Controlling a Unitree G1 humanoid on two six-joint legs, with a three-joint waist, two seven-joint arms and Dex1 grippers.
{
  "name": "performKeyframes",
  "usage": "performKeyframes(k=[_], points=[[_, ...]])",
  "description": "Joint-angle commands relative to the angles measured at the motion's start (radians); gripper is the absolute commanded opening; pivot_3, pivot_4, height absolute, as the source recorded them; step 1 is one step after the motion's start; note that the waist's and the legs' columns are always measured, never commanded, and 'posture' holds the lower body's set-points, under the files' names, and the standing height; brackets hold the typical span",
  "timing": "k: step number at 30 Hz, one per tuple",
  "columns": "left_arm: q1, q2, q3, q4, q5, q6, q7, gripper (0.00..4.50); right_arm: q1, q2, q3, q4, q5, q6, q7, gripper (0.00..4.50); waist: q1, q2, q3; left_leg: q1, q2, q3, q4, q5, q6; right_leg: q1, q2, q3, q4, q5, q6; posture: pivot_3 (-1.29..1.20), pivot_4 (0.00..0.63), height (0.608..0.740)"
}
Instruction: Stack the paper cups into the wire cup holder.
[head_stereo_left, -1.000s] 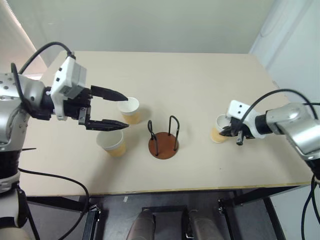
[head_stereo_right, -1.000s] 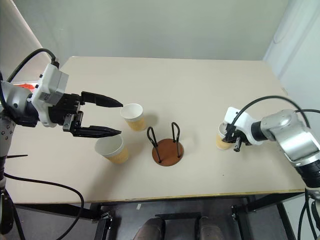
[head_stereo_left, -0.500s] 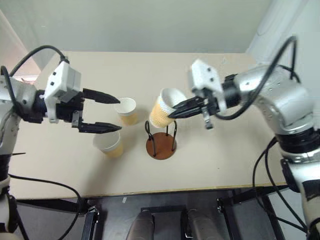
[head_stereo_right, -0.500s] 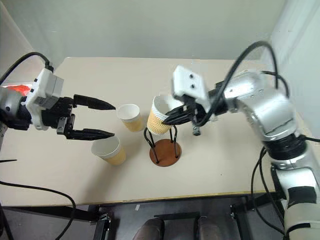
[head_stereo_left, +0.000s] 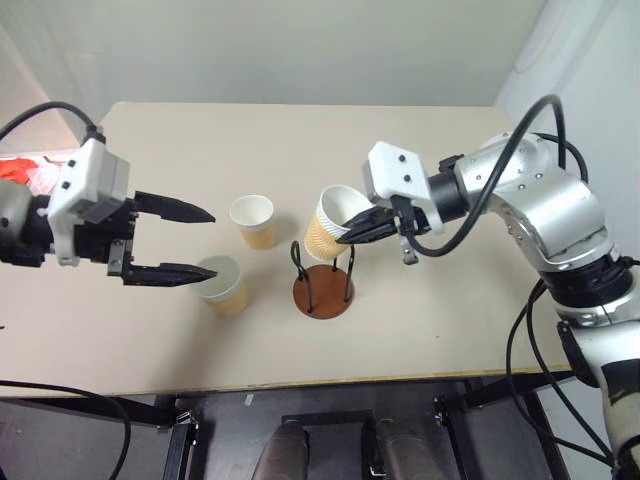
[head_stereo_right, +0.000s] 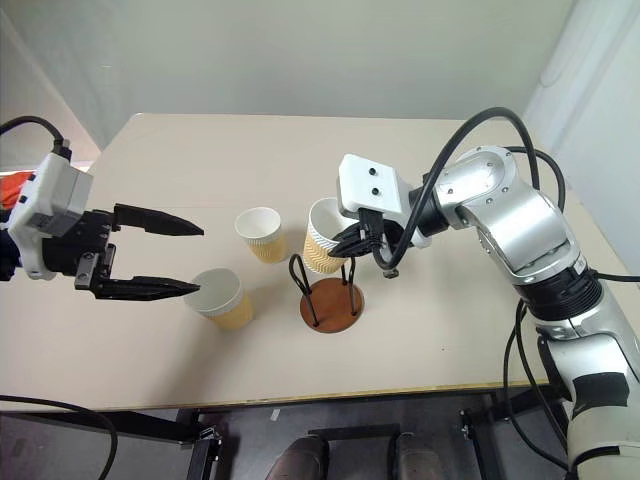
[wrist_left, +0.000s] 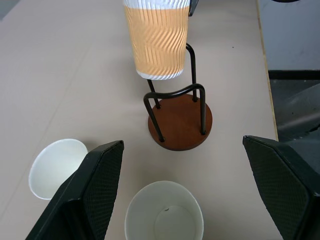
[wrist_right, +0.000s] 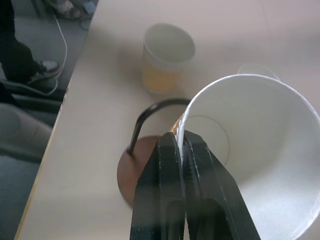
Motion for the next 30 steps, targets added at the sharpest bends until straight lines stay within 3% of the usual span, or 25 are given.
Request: performKeyframes(k=[1,6,9,20,24,30], points=[[-0.001,0.019,0.035,-0.025,-0.016,0.006,0.010,4.21,0.005,-0.001,0.010,-0.026,-0.021,-0.041,0.022,0.07,0.000,0.000,0.000,0.000,0.000,0.000,0.000,0.000,0.000,0.000,0.000,0.000,0.000,0.000,0.000,0.00,0.150,0.740],[-0.009,0.023,0.027,-0.023,-0.015,0.009,0.011,4.21,0.008,0.004,0.014,-0.020,-0.041,-0.065,0.034,0.07,0.000,0.000,0.000,0.000,0.000,0.000,0.000,0.000,0.000,0.000,0.000,0.000,0.000,0.000,0.000,0.00,0.150,0.740],[-0.014,0.031,0.012,-0.018,-0.004,0.001,0.003,4.21,0.009,0.001,0.020,-0.012,-0.062,-0.072,0.034,0.69,0.000,0.000,0.000,0.000,0.000,0.000,0.000,0.000,-0.001,0.000,0.000,0.000,0.000,0.000,0.000,0.00,0.150,0.740],[-0.019,0.188,-0.180,0.101,0.225,-0.258,-0.135,4.21,0.029,0.002,-0.041,-0.031,-0.025,-0.033,0.030,4.37,-0.001,0.000,0.000,0.000,0.000,0.000,0.000,-0.001,-0.001,-0.001,0.000,0.000,0.000,0.000,-0.001,0.00,0.150,0.740],[-0.072,0.196,-0.285,0.093,0.214,-0.311,-0.139,4.21,0.029,0.123,-0.149,0.040,0.023,0.056,-0.134,4.48,0.000,-0.001,0.000,0.000,0.000,0.000,0.000,-0.001,-0.001,-0.001,0.000,0.000,0.000,0.000,-0.001,0.00,0.150,0.740],[-0.113,0.189,-0.408,0.079,0.199,-0.338,-0.139,4.21,0.095,0.152,-0.207,-0.056,0.134,0.132,-0.151,4.48,0.001,0.000,0.000,-0.002,0.000,-0.001,-0.001,-0.002,-0.002,-0.002,0.000,0.000,-0.001,0.000,-0.003,0.00,0.150,0.740]])
